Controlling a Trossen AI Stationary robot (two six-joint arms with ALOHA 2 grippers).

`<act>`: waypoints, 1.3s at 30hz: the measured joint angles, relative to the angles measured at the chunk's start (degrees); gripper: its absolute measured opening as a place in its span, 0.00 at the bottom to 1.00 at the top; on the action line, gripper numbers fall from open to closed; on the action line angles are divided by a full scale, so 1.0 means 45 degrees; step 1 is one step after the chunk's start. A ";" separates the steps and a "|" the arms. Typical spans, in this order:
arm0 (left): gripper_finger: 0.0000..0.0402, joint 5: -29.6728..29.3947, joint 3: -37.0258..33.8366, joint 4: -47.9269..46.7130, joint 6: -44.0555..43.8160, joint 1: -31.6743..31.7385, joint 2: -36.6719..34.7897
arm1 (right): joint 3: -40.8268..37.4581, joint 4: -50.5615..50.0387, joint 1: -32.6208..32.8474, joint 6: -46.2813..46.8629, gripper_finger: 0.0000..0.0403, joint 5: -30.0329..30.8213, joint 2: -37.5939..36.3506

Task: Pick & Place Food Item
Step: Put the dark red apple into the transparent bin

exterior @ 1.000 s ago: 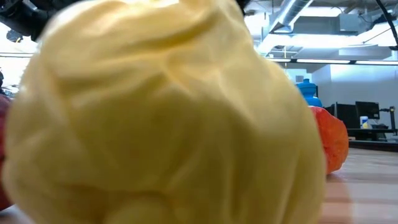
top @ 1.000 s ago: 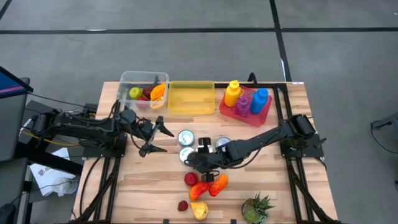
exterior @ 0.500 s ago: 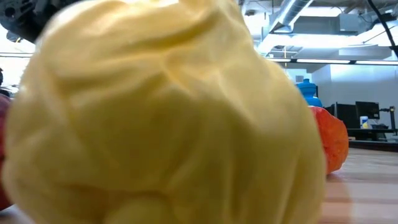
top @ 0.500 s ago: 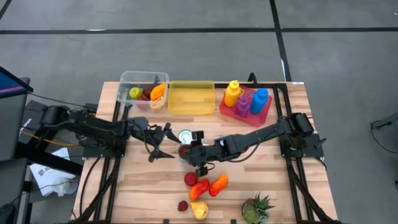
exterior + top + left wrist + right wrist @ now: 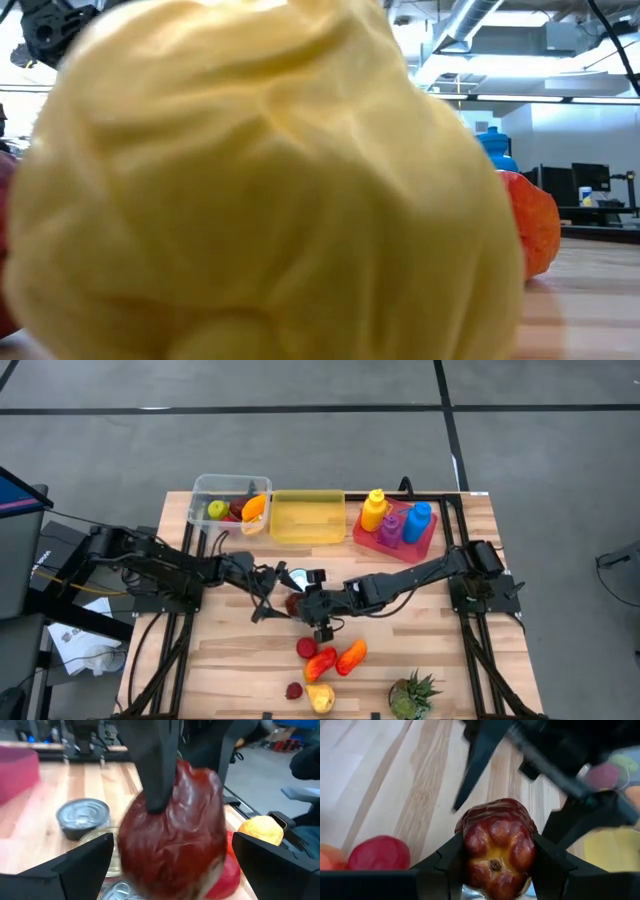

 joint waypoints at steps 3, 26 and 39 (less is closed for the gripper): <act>0.99 0.0033 0.0451 -0.0046 0.0011 -0.0084 0.0741 | 0.0000 0.0119 -0.0082 -0.0064 0.40 -0.0065 0.0000; 0.72 -0.0447 0.0739 -0.0559 0.0010 0.0022 0.1142 | 0.0590 0.0132 0.0139 0.0811 0.96 0.0143 0.0000; 0.72 -0.0508 0.0739 -0.0734 0.0073 0.0022 0.1137 | -0.0235 0.7936 0.1316 -0.1856 0.77 -0.0019 -0.0015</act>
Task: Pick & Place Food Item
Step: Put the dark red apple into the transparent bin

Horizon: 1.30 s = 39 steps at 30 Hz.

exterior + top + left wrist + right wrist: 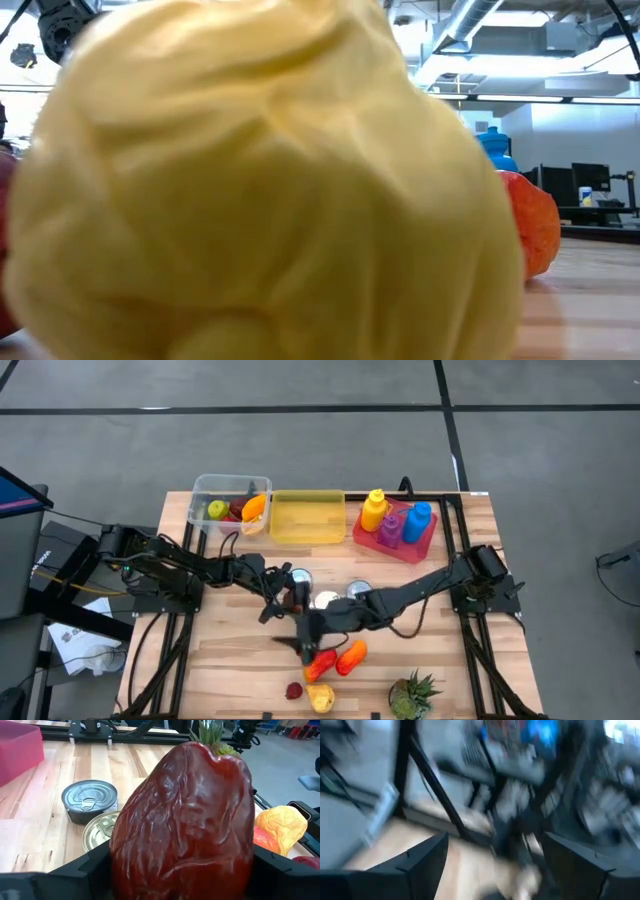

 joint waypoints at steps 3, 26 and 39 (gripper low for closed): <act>0.72 0.0000 0.0000 0.0002 0.0048 0.0000 0.0003 | -0.1390 0.4137 0.0183 -0.0669 0.77 -0.1149 0.0024; 0.72 -0.5624 -0.0819 -0.2075 0.1269 0.4437 -0.6150 | -1.1997 1.4651 0.2244 -0.2319 0.76 0.3685 -0.4053; 0.72 -0.6236 -0.0850 -0.3393 0.1229 1.0206 -0.5671 | -1.2005 1.3433 0.2284 -0.1686 0.77 0.3838 -0.4080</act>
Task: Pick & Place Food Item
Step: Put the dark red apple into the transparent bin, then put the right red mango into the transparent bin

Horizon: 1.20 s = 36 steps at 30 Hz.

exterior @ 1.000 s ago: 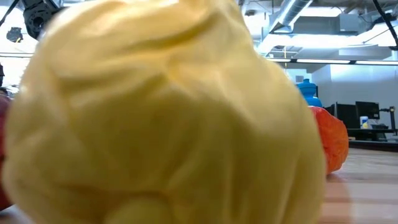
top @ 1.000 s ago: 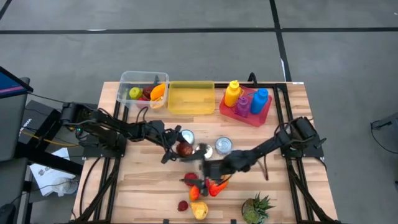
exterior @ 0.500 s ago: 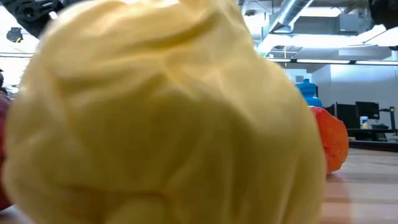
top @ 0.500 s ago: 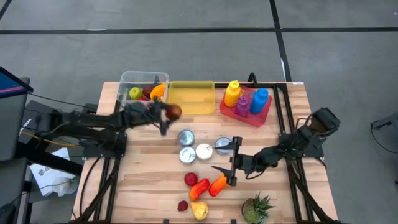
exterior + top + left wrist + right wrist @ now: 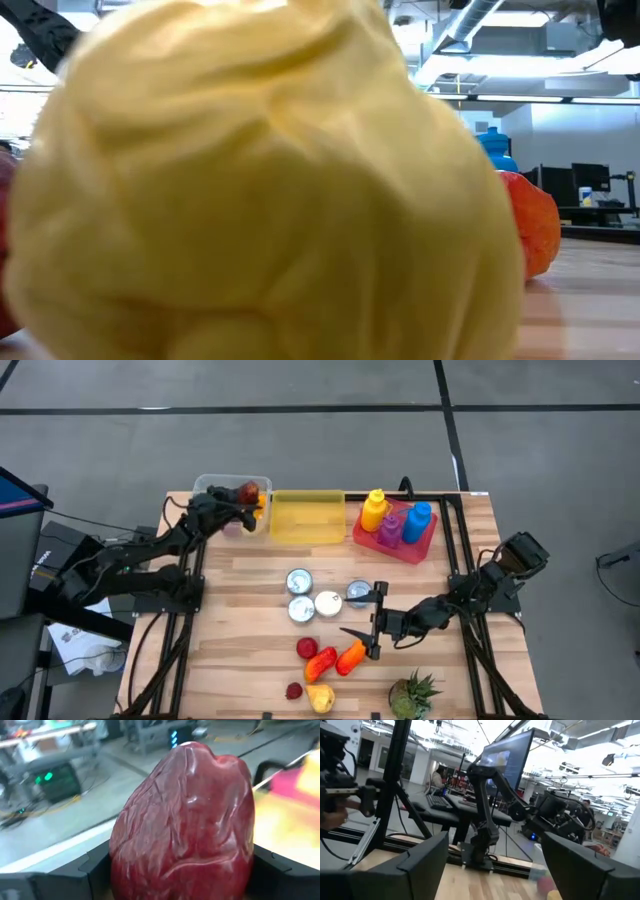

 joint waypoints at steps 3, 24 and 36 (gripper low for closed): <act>0.72 0.0022 0.0000 -0.0229 0.0006 0.0465 0.0450 | 0.0000 -0.0081 0.0000 0.0033 0.77 0.0139 0.0000; 0.96 0.0653 0.0000 -0.0021 0.0477 0.0556 0.0256 | 0.0000 -0.0909 -0.0194 0.0393 0.77 0.0569 0.0000; 0.95 0.1575 0.0000 -0.0261 0.0189 -0.0974 -0.3177 | 0.1834 -1.0589 -0.0533 0.4801 0.77 -0.0394 -0.1350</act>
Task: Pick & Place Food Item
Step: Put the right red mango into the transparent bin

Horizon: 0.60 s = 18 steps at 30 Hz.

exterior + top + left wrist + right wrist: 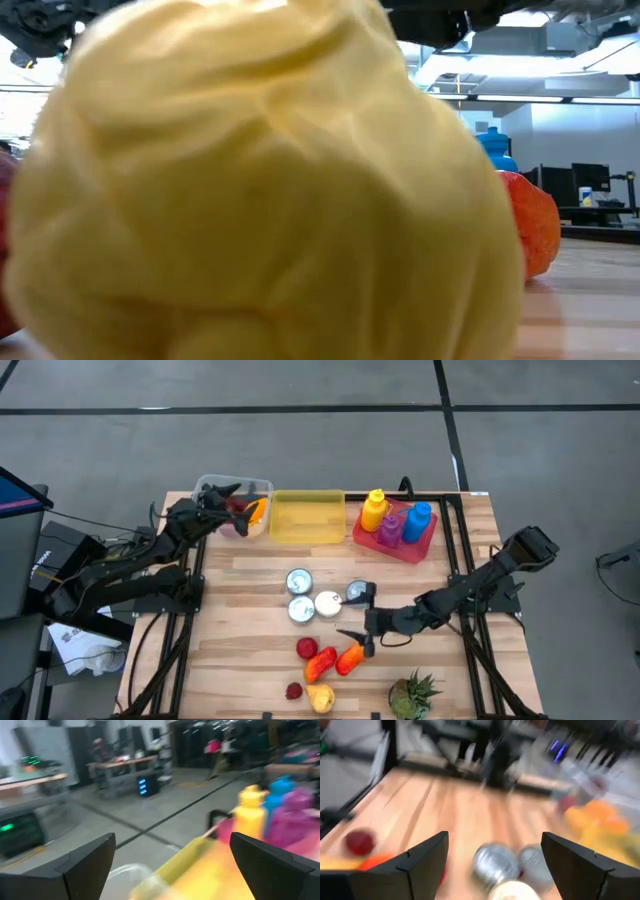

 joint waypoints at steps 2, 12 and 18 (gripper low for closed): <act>0.95 0.0210 0.0000 -0.0062 -0.0053 -0.0417 -0.0307 | 0.0744 -0.2322 0.0009 0.0952 0.77 -0.0685 -0.0064; 0.95 0.0338 0.0005 -0.0445 -0.0384 -0.2262 -0.0375 | 0.4495 -0.9209 0.0072 0.4440 0.77 -0.5243 0.1593; 0.95 0.0314 0.0005 -0.0445 -0.0315 -0.2417 -0.0390 | 0.5915 -1.1664 0.0227 0.4469 0.77 -0.6329 0.3278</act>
